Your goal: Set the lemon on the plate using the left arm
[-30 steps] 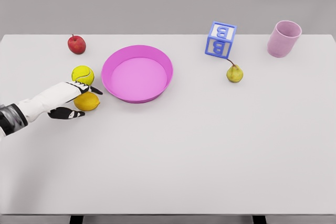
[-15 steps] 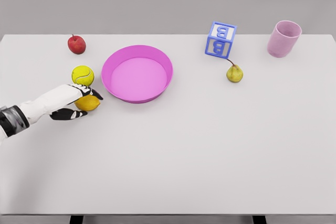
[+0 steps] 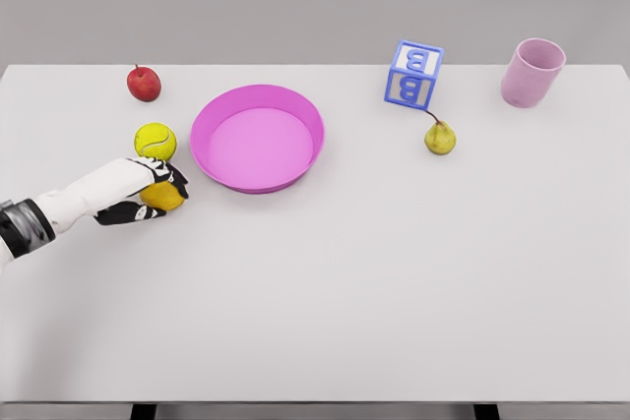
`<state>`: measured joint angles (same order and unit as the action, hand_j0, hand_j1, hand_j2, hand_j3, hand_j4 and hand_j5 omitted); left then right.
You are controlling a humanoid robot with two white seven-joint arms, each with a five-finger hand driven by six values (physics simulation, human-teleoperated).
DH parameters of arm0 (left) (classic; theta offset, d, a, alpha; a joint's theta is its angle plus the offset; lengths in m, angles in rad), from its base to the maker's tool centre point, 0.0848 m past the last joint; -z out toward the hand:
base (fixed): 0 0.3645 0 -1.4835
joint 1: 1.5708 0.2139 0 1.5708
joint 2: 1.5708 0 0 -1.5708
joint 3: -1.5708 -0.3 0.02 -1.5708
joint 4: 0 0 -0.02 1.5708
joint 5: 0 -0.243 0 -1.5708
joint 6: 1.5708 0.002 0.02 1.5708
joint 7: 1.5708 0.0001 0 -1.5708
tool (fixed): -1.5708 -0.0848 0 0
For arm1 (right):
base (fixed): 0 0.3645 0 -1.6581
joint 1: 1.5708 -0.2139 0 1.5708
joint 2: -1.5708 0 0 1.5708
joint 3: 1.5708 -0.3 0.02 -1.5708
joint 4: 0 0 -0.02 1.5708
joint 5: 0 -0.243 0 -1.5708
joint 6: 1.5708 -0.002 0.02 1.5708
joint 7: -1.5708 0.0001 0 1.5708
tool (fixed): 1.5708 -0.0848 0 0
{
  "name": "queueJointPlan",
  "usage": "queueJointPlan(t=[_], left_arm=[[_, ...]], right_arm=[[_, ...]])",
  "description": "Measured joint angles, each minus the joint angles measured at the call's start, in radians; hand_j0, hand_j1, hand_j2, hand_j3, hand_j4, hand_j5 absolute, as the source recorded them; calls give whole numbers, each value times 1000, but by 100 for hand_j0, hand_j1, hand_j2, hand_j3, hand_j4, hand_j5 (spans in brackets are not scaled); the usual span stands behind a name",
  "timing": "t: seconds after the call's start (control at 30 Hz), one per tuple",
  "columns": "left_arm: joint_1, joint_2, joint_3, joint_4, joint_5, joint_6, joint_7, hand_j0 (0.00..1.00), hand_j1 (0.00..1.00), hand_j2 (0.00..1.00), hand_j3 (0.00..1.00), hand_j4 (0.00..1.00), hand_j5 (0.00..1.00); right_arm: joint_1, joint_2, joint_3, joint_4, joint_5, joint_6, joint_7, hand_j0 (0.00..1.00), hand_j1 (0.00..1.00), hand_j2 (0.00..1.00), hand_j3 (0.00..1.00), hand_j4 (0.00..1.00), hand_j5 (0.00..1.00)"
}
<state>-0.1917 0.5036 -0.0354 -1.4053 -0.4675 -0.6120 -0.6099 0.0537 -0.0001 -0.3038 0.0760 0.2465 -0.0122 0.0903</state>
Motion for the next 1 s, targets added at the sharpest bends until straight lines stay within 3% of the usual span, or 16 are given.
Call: queueJointPlan(t=[1.0], left_arm=[[-8,8,28,-108,23,-2,-2,50,50,50,50,50,50]], right_arm=[[0,0,0,0,0,0,0,100,100,100,100,100,100]])
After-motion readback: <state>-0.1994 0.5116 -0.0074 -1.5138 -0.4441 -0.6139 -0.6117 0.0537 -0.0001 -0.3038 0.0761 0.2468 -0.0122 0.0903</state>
